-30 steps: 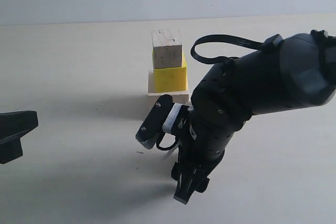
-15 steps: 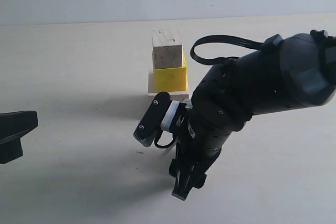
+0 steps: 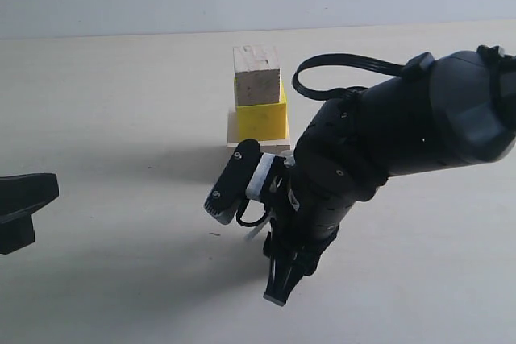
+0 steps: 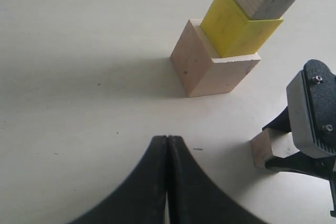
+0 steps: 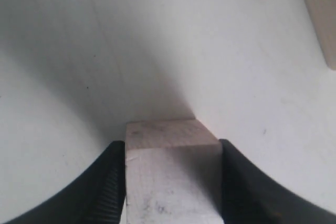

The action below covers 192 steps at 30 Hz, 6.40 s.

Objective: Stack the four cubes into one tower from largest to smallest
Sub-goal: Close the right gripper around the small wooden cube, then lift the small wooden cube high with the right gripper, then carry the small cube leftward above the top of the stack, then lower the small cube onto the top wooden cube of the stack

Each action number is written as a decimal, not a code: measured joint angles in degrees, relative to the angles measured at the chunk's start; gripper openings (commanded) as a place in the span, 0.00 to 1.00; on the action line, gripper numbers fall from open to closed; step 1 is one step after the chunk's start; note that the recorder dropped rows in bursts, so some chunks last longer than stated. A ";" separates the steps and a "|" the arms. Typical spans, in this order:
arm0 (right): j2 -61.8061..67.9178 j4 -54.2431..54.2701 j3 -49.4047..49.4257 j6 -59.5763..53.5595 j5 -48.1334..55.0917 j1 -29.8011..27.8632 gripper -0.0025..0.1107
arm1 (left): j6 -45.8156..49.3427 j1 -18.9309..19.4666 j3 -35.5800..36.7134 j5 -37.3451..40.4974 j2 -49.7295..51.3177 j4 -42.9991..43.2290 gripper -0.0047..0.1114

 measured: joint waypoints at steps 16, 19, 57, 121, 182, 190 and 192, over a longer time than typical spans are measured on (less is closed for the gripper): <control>-9.24 -2.31 -0.17 1.73 7.73 0.00 0.02 | 0.00 0.00 0.00 0.29 0.00 0.00 0.04; -15.00 -2.71 -0.17 4.70 9.10 0.00 0.02 | 0.00 0.00 0.00 0.37 0.00 0.00 0.04; -13.62 -44.25 -0.17 45.87 -60.08 -32.39 0.02 | 1.31 0.00 0.00 0.50 0.00 0.00 0.04; 4.03 -75.12 -13.16 57.75 -100.12 -38.98 0.02 | 1.68 0.00 0.00 0.40 0.00 2.50 0.04; 9.39 -72.92 -15.31 56.50 -100.52 -37.91 0.05 | 1.91 0.00 0.00 0.29 0.00 3.07 0.04; 9.39 -72.92 -15.31 56.50 -100.52 -37.91 0.31 | 3.01 0.00 0.00 0.29 0.00 3.07 0.04; 9.39 -72.92 -15.31 56.50 -100.52 -37.91 0.39 | 3.01 0.00 0.00 0.29 0.00 3.07 0.04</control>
